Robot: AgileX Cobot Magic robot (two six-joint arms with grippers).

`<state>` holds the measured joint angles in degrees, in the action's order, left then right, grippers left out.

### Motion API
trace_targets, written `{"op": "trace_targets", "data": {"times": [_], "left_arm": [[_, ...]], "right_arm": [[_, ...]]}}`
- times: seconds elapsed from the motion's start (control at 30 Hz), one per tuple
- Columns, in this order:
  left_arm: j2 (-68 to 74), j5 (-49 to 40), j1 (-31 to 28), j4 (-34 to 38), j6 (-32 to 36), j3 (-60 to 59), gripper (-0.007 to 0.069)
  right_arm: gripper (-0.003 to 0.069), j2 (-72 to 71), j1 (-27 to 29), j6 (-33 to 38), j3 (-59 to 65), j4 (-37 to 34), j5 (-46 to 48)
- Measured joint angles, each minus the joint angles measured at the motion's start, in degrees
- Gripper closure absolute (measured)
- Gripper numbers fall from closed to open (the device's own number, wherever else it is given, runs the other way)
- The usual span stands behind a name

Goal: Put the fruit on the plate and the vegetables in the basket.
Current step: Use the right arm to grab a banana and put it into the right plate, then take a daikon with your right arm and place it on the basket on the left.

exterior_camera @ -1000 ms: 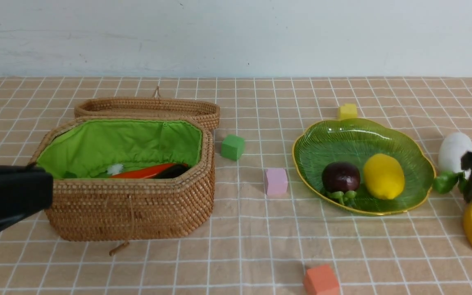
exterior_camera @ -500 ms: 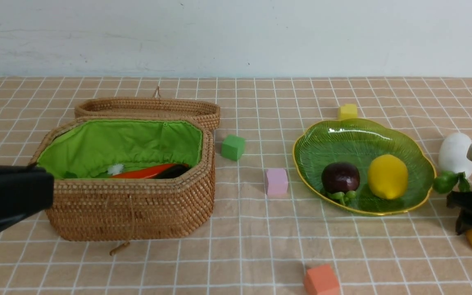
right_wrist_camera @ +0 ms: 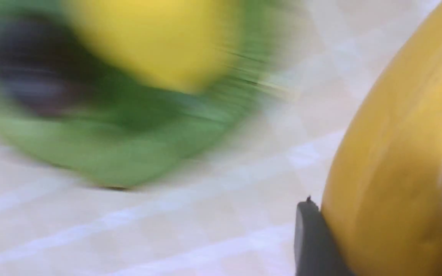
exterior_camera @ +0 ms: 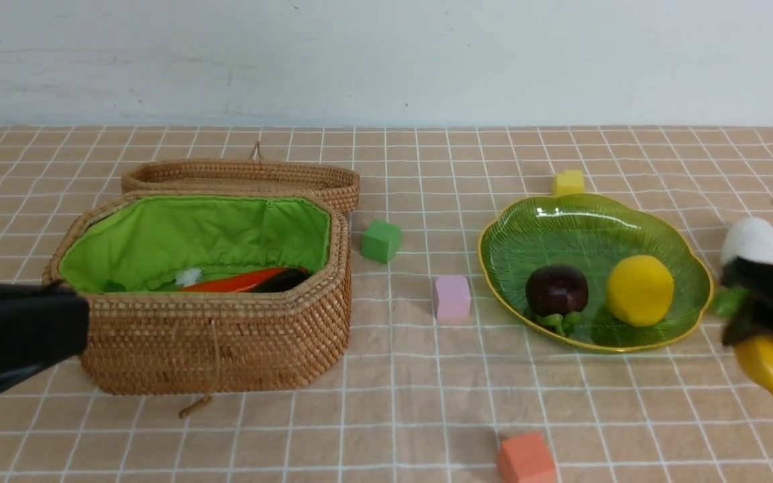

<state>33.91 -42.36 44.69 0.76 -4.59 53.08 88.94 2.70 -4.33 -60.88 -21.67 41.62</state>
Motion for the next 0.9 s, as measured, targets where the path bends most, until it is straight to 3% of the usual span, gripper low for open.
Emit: {"op": "trace_targets", "data": {"times": [0.2,0.4,0.5,0.6,0.67,0.77,0.9], "left_arm": [[0.00,0.00,0.00,0.00,0.00,0.00,0.0634],[0.00,0.17,0.00,0.00,0.00,0.00,0.0634],[0.00,0.17,0.00,0.14,0.00,0.00,0.0634],[0.00,0.17,0.00,0.12,0.00,0.00,0.0634],[0.00,0.17,0.00,0.12,0.00,0.00,0.0633],[0.00,0.17,0.00,0.15,0.00,0.00,0.0632],[0.00,0.17,0.00,0.15,0.00,0.00,0.0632]], "right_arm": [[0.0333,9.41,-8.64,1.31,-11.12,-14.07,-9.73],[0.0323,23.09,-9.92,0.45,-22.40,-18.78,-11.71],[0.0211,28.84,-9.92,-0.42,-28.12,-20.34,-12.00],[0.0048,30.59,-9.92,-0.49,-30.82,-21.01,-11.51],[0.0002,30.59,-9.86,-0.49,-31.99,-21.02,-10.63],[-0.0015,29.90,-8.81,-0.49,-33.54,-20.64,-6.97],[0.0032,27.33,-6.43,0.05,-34.45,-16.70,-0.71]]}}
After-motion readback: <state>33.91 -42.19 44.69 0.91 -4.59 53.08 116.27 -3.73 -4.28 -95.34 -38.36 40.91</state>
